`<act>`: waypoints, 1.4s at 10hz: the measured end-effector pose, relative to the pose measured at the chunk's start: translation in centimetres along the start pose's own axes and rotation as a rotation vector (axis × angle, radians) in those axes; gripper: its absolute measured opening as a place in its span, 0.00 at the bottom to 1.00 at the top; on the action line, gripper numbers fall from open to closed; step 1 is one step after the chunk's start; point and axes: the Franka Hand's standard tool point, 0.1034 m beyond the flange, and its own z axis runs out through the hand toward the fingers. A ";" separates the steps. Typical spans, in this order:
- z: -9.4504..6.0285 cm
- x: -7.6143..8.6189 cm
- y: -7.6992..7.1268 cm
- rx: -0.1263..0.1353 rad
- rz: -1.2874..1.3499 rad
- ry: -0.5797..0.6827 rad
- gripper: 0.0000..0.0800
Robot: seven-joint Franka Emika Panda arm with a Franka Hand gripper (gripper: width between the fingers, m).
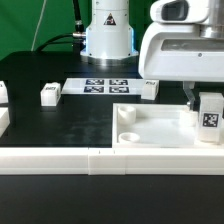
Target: Assemble one leg
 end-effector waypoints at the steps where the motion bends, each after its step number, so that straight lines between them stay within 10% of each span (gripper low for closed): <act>1: 0.0 -0.1 0.0 0.010 0.134 0.021 0.36; 12: 0.1 -0.4 -0.2 0.068 1.079 -0.012 0.37; 13: 0.1 -0.4 -0.3 0.070 1.063 -0.013 0.60; 14: 0.0 -0.3 -0.3 0.070 0.959 -0.007 0.60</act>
Offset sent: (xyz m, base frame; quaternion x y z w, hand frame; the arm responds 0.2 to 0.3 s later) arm -0.0084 -0.0075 -0.0035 -0.0215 0.0126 0.2524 0.9673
